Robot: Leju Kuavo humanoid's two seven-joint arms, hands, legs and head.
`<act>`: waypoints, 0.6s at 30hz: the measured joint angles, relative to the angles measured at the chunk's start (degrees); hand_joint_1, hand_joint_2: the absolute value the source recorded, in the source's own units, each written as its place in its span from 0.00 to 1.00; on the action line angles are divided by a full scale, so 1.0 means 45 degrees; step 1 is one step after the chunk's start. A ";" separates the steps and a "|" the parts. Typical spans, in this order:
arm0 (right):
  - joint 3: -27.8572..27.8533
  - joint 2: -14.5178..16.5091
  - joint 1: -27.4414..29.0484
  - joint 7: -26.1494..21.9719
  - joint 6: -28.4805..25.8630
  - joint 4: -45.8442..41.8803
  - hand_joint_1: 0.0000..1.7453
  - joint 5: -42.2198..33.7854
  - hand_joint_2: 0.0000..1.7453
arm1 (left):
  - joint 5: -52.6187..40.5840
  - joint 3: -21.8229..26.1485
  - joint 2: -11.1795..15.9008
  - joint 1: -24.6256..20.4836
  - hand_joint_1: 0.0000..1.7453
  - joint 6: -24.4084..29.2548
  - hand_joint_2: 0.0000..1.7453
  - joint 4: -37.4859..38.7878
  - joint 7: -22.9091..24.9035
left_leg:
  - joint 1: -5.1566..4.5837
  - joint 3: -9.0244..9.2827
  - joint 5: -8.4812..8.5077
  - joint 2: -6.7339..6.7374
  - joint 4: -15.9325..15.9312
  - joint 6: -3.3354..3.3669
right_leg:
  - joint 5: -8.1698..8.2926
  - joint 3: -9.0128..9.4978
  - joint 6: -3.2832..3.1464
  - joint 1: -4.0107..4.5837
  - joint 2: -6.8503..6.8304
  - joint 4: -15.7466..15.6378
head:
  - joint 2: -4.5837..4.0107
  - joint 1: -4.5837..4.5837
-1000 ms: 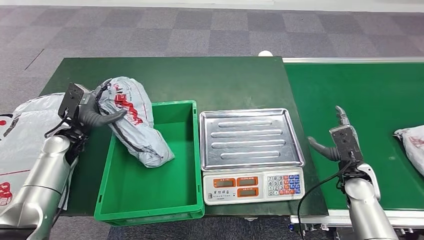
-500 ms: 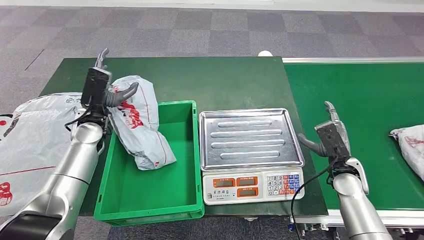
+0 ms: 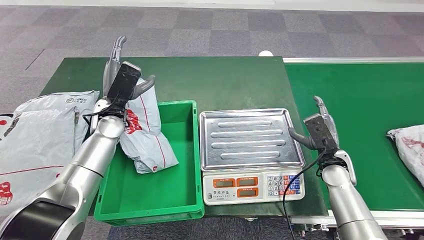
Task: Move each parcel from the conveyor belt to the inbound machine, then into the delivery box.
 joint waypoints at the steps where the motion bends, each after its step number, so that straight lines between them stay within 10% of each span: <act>1: 0.0001 0.0006 -0.0005 -0.0004 0.0000 0.0027 0.00 0.0000 1.00 | 0.0000 -0.0015 -0.0008 -0.0006 0.00 0.0001 1.00 0.0024 0.0000 | 0.0000 0.0000 0.0000 0.0000 0.0000 0.0000 | 0.0000 0.0000 0.0000 0.0000 0.0000 0.0000 | 0.0000 0.0001; 16: 0.0233 0.0140 -0.0265 -0.0182 -0.0166 0.0590 0.00 -0.0073 1.00 | -0.1463 -0.0513 -0.0653 -0.0175 0.00 0.1074 1.00 0.0288 -0.0554 | -0.0004 -0.0001 0.0001 -0.0026 0.0005 0.0003 | 0.0000 0.0009 0.0001 -0.0004 -0.0027 -0.0003 | 0.0000 0.0000; 18: 0.0274 0.0158 -0.0158 -0.0172 -0.0148 0.0605 0.00 -0.0039 1.00 | -0.0321 -0.0639 -0.0984 -0.0012 0.00 -0.0452 1.00 0.0146 -0.0595 | -0.0009 -0.0004 -0.0004 -0.0026 0.0005 0.0007 | 0.0000 0.0009 0.0003 -0.0008 -0.0028 -0.0004 | 0.0000 0.0002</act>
